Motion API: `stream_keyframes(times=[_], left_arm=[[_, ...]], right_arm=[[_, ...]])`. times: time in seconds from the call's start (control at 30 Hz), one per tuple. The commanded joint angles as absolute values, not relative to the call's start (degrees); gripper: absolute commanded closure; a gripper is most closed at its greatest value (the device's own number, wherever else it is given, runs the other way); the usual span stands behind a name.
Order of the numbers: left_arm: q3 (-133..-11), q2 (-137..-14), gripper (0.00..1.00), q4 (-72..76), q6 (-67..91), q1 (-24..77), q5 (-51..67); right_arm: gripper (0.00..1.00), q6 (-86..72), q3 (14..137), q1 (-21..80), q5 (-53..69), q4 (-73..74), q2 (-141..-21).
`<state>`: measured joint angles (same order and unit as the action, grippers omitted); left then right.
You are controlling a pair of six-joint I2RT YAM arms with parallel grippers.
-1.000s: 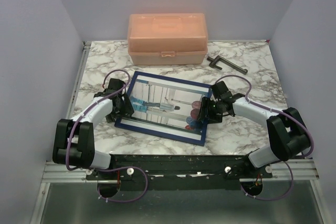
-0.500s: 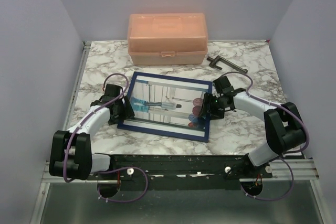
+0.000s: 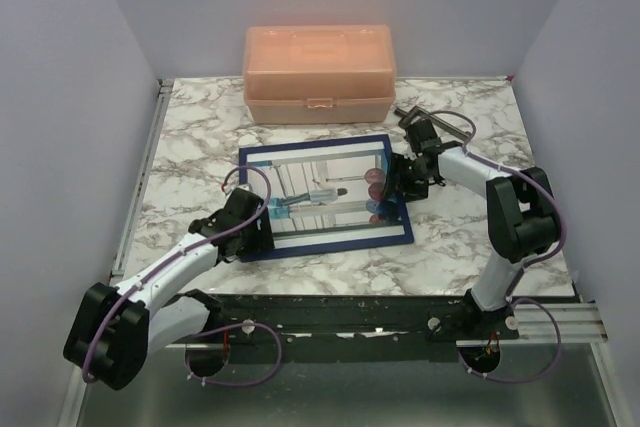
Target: Put the photo into the frame
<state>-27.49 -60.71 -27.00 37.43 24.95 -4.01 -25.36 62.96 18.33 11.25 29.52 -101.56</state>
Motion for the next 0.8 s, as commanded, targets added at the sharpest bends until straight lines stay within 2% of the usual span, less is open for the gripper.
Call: stream_keyframes(times=[0.0,0.33,0.6,0.77], left_arm=[[-25.1,-61.5,0.24,-22.6,51.4,35.6,14.9],[-26.6,-60.8,0.24,-18.0,64.7,56.4,12.0],[-38.3,-74.8,0.23,-16.4,68.2,73.1,10.4],[-42.1,-79.7,0.20,-18.4,67.8,75.8,10.2]], right_arm=[[0.35,-27.3,65.9,21.7,24.2,27.2,-106.5],[0.35,-25.4,74.2,21.7,21.7,30.6,-111.3],[0.33,-25.6,75.6,21.7,20.3,30.3,-113.1],[0.30,-25.9,74.2,21.7,14.8,29.8,-110.4]])
